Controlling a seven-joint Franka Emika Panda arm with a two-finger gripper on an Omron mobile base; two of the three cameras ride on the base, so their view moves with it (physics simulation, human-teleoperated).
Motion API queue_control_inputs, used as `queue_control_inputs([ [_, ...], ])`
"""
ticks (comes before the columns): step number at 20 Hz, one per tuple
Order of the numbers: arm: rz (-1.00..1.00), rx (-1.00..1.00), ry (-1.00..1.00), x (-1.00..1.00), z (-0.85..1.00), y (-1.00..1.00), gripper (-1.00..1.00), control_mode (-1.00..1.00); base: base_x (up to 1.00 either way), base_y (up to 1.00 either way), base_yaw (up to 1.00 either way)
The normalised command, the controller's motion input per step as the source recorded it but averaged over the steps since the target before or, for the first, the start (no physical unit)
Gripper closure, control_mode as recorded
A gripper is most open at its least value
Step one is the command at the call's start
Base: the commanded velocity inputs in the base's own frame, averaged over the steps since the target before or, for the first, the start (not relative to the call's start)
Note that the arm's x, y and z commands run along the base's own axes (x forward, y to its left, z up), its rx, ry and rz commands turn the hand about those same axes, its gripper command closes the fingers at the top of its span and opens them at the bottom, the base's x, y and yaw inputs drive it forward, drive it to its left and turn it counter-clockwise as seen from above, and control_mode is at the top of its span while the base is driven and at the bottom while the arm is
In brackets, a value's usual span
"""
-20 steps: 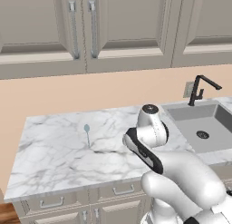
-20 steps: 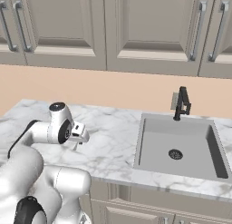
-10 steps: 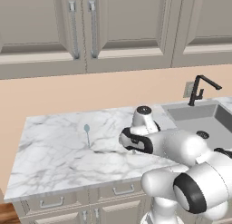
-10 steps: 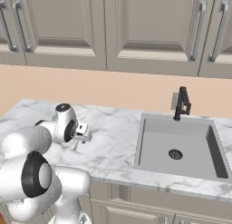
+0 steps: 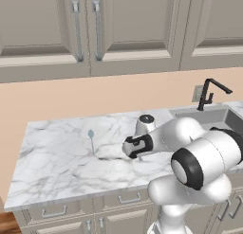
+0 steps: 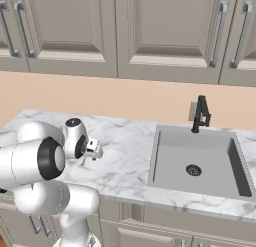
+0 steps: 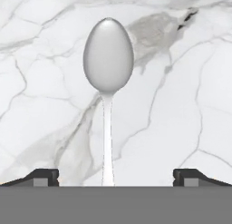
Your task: Organize the utensils by type. Pick up the wooden spoons from the counter and place them in the open cabinet. Then pick up the metallic utensils from the counter and place them in the open drawer.
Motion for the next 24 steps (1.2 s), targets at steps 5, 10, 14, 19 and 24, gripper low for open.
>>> queue_control_inputs([
  [5, 0.00, 0.00, 0.00, 0.19, -0.30, 0.00, -1.00, -1.00, 0.00, 0.00, 0.00],
  [10, 0.00, 0.00, 0.02, 0.28, -0.31, 0.01, -1.00, -1.00, 0.00, 0.00, 0.00],
  [14, 0.00, 0.00, 0.07, 0.10, -0.39, 0.00, -1.00, -1.00, 0.00, 0.00, 0.00],
  [19, 0.00, 0.00, 0.04, 0.00, -0.56, 0.00, -1.00, -1.00, 0.00, 0.00, 0.00],
  [24, 0.00, 0.00, 0.01, 0.05, -0.21, 0.00, 1.00, -1.00, 0.00, 0.00, 0.00],
])
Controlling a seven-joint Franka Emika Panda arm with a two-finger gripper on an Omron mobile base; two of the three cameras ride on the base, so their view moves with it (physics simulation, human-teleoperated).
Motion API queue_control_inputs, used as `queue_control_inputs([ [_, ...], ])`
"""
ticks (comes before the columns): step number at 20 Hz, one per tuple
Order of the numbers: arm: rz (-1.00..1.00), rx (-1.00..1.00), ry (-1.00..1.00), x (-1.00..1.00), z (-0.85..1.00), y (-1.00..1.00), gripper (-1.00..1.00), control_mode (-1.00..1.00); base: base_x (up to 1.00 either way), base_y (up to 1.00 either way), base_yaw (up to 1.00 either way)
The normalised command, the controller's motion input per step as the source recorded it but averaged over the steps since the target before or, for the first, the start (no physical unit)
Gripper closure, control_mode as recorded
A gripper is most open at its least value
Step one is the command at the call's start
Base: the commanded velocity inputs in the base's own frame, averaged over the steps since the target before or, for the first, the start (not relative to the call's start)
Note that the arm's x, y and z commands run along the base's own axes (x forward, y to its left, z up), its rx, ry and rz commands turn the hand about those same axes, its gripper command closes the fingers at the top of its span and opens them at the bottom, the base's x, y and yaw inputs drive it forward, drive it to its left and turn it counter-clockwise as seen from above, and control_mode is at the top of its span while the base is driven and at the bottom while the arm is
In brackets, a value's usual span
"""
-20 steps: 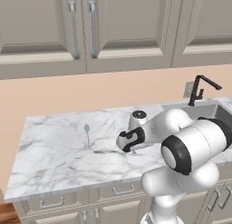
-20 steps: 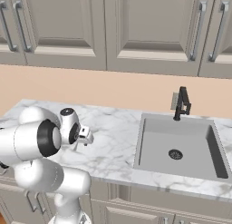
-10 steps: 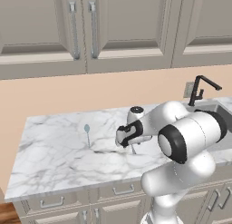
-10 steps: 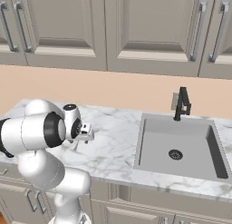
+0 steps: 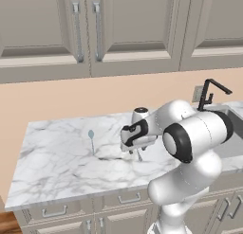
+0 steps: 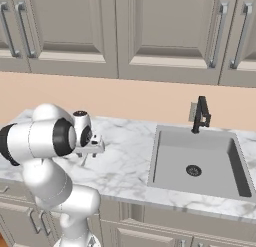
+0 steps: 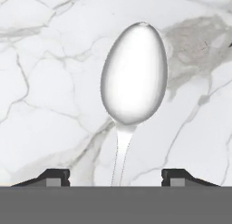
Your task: Organize the utensils by type. Pick up the wooden spoons from the counter and place them in the open cabinet. Then pick up the metallic utensils from the counter and place them in the open drawer.
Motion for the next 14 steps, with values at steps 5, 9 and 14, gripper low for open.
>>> queue_control_inputs([
  [5, 0.00, 0.00, 0.00, 0.00, -0.20, 0.00, 1.00, -1.00, 0.00, 0.00, 0.00],
  [9, 0.00, 0.00, 0.00, 0.00, -0.76, 0.00, 1.00, -1.00, 0.00, 0.00, 0.00],
  [14, 0.00, 0.00, 0.00, 0.00, -0.69, 0.00, 1.00, -1.00, 0.00, 0.00, 0.00],
])
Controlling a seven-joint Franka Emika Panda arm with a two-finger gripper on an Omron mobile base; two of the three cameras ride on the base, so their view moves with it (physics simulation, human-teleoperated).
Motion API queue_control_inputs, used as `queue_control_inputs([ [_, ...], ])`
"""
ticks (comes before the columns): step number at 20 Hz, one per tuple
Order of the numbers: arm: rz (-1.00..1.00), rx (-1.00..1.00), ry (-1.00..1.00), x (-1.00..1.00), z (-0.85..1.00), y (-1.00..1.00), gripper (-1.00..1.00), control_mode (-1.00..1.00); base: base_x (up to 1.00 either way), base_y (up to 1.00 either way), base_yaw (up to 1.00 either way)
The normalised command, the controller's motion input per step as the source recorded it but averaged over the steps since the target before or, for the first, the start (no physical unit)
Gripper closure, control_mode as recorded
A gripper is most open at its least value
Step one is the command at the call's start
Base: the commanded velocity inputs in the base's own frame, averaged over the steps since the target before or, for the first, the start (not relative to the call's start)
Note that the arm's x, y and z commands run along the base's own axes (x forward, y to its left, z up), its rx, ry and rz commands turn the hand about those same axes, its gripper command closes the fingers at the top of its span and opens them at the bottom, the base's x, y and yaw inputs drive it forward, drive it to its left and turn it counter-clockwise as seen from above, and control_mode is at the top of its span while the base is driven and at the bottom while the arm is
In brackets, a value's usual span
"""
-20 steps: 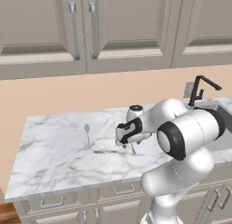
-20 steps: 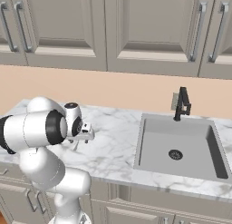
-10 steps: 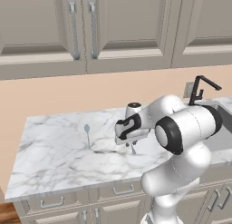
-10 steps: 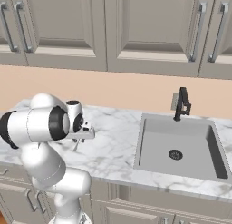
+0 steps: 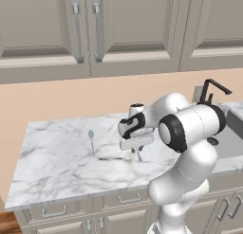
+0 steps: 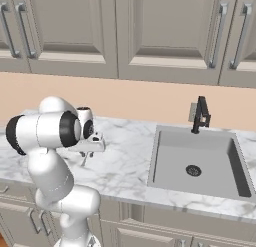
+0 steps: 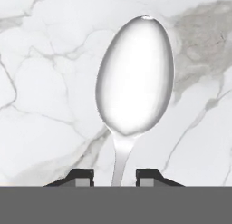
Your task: Organize the utensils by type. Pick up the wooden spoons from the counter and place them in the open cabinet. Then pick up the metallic utensils from the counter and place them in the open drawer.
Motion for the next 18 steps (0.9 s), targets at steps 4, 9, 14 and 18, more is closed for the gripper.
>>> queue_control_inputs([
  [4, 0.00, -0.06, -0.15, -0.13, -0.84, 0.00, 1.00, -1.00, 0.00, 0.00, 0.00],
  [9, 0.00, -0.07, -0.36, -0.79, -0.94, 0.00, 1.00, -1.00, 0.00, 0.00, 0.00],
  [14, 0.00, 0.00, -0.33, -0.75, -0.48, -0.04, 1.00, -1.00, 0.00, 0.00, 0.00],
  [18, 0.00, 0.04, -0.21, -0.41, 0.00, -0.10, 1.00, -1.00, 0.00, 0.00, 0.00],
])
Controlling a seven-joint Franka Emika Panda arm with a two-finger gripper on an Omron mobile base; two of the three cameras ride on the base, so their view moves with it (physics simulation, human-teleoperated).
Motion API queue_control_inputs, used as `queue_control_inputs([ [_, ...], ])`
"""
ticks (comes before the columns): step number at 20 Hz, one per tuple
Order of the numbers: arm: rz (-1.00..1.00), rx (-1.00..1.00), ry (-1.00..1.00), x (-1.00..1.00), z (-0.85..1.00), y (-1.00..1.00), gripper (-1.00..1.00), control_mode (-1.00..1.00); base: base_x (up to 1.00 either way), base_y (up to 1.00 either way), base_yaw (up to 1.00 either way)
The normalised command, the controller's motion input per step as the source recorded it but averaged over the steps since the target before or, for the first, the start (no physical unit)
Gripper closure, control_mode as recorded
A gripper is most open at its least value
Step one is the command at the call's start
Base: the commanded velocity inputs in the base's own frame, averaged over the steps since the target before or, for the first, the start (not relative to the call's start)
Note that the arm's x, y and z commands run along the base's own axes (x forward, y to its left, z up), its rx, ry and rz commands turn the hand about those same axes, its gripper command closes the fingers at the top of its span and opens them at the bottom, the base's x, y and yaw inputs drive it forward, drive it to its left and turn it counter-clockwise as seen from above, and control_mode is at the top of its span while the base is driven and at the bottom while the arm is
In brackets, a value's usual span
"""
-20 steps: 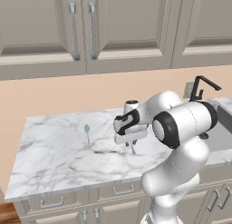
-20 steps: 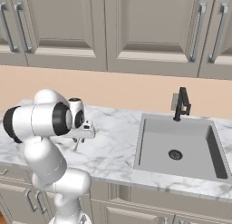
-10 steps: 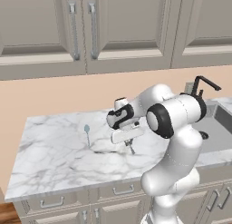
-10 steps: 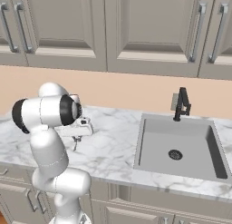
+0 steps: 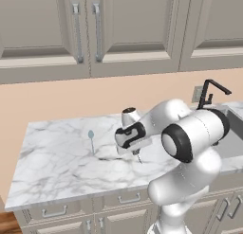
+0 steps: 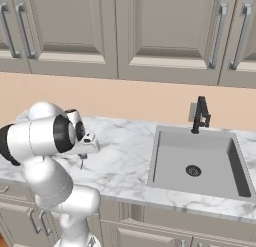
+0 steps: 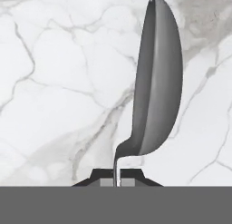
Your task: Organize the utensils by type. Pick up the wooden spoons from the counter and place them in the open cabinet. Then pick up the metallic utensils from the counter and place them in the open drawer.
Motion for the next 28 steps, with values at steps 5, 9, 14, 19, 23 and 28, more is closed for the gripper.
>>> queue_control_inputs([
  [5, 0.00, 0.11, -0.03, -0.18, 0.15, -0.12, 1.00, -1.00, 0.00, 0.00, 0.00],
  [9, 0.00, 0.10, -0.01, 0.00, 0.31, -0.05, 1.00, -1.00, 0.00, 0.00, 0.00],
  [14, 0.00, -0.01, -0.06, 0.00, 0.19, 0.00, 1.00, -1.00, 0.00, 0.00, 0.00],
  [19, 0.00, -0.01, -0.01, 0.00, 0.30, 0.00, 1.00, -1.00, 0.00, 0.00, 0.00],
  [23, 0.00, 0.00, 0.00, 0.00, 0.45, 0.00, 1.00, -1.00, 0.00, 0.00, 0.00],
  [28, 0.00, 0.00, 0.00, 0.00, 0.11, 0.00, 1.00, -1.00, 0.00, 0.00, 0.00],
])
